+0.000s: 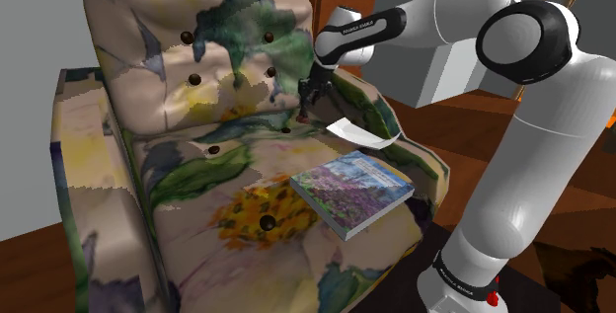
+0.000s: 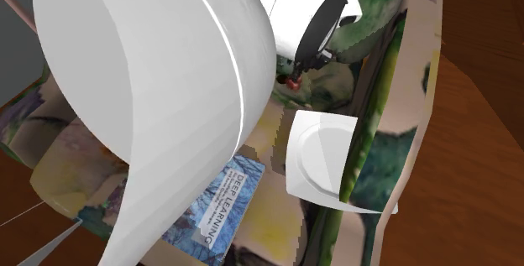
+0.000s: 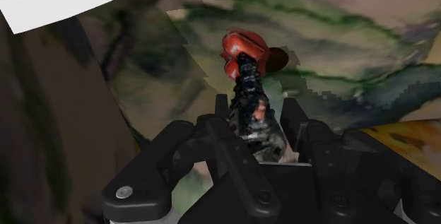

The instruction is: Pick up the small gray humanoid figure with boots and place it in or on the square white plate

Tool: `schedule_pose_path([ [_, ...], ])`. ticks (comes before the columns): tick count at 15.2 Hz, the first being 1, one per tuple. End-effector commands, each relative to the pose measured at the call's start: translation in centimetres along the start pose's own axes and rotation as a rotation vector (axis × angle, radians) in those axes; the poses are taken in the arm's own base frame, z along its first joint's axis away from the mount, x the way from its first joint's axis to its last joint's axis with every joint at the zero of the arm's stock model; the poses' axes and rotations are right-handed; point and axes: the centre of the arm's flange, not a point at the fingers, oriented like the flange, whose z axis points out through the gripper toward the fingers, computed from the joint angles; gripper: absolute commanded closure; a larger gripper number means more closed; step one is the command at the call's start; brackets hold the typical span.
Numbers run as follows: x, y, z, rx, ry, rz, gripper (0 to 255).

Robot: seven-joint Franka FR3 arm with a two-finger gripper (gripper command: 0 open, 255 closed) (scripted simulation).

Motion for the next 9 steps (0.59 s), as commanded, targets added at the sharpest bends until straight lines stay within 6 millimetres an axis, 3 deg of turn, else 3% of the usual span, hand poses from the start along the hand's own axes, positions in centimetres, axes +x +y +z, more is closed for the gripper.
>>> schedule_pose_path([
  [1, 0.3, -0.2, -1.0, 0.000, 0.000, 0.000, 255],
  [9, 1.5, -0.8, -5.0, 0.000, 0.000, 0.000, 255],
])
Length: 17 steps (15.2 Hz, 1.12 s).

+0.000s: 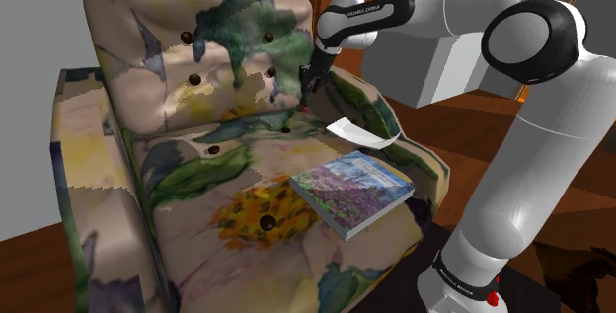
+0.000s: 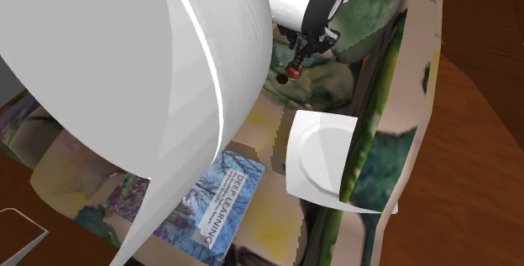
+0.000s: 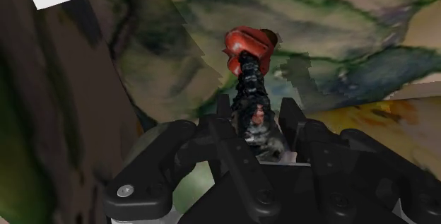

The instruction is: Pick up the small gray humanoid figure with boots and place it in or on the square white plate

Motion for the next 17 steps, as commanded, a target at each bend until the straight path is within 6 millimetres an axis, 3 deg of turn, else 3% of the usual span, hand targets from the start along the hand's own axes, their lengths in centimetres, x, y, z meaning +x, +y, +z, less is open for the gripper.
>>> schedule_pose_path([
  [1, 0.2, -0.2, -1.1, 0.000, 0.000, 0.000, 255],
  [6, 0.9, -0.5, -3.2, 0.000, 0.000, 0.000, 255],
  [17, -6.9, 10.6, -8.4, 0.000, 0.000, 0.000, 255],
])
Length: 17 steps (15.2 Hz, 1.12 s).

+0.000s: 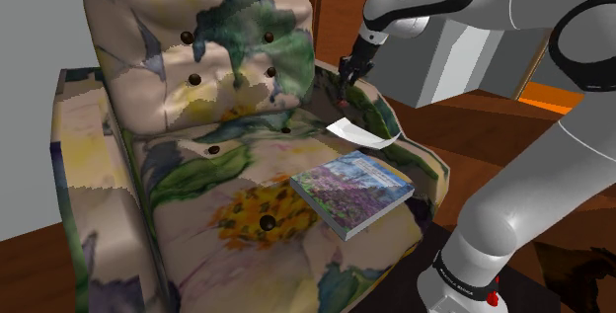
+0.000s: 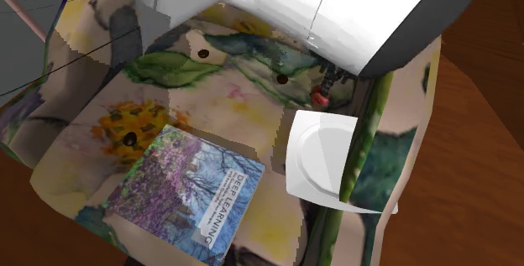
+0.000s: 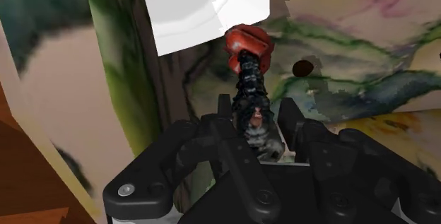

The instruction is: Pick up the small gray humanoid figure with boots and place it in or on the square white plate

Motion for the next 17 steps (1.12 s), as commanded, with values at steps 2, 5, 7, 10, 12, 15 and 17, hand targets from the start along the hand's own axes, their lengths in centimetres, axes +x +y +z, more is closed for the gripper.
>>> schedule_pose_path([
  [2, -2.2, 3.1, -1.3, 0.001, 0.000, -0.001, 255],
  [5, -4.3, 6.1, -2.8, 0.001, 0.000, -0.001, 255],
  [7, -5.8, 8.1, -3.7, 0.001, 0.000, -0.001, 255],
  [10, -6.9, 9.4, -3.2, 0.001, 0.000, -0.001, 255],
  [12, -7.2, 9.5, -2.2, 0.001, 0.000, -0.001, 255],
  [15, -7.7, 9.7, -0.7, 0.001, 0.000, -0.001, 255],
  [17, -8.0, 9.8, 0.3, 0.001, 0.000, -0.001, 255],
])
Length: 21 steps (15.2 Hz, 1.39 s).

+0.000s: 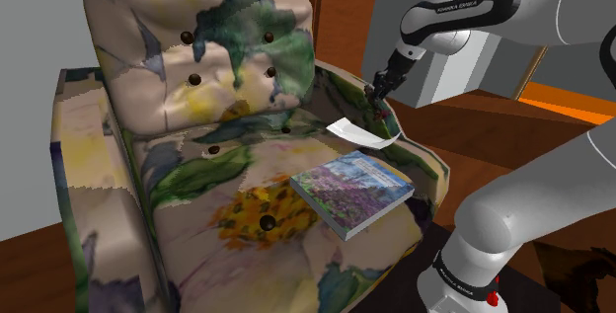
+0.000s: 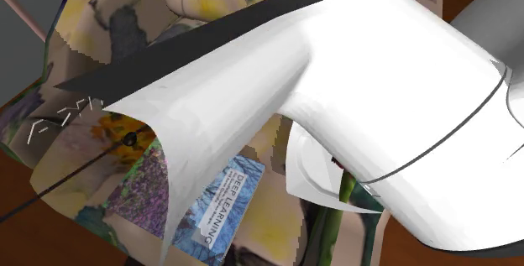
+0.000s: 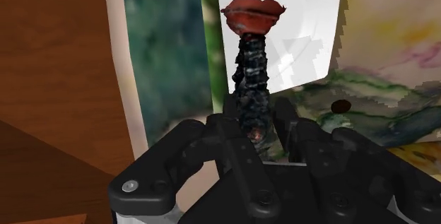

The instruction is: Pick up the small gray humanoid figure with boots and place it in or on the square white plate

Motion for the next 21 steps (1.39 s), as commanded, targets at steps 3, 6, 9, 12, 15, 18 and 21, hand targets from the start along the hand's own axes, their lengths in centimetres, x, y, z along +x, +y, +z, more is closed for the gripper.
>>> schedule_pose_path([
  [3, -0.7, 0.2, 2.3, 0.001, -0.006, -0.001, 255],
  [6, -1.1, 0.4, 3.8, 0.001, -0.006, -0.001, 255],
  [9, -1.5, 0.6, 4.9, 0.001, -0.006, -0.001, 255],
  [12, -1.5, 0.6, 4.9, 0.001, -0.006, -0.001, 255],
  [15, -1.5, 0.6, 4.9, 0.001, -0.006, -0.001, 255],
  [18, -1.7, 0.7, 4.9, 0.001, -0.006, -0.001, 0],
  [21, -1.7, 0.7, 4.8, 0.001, -0.006, -0.001, 0],
])
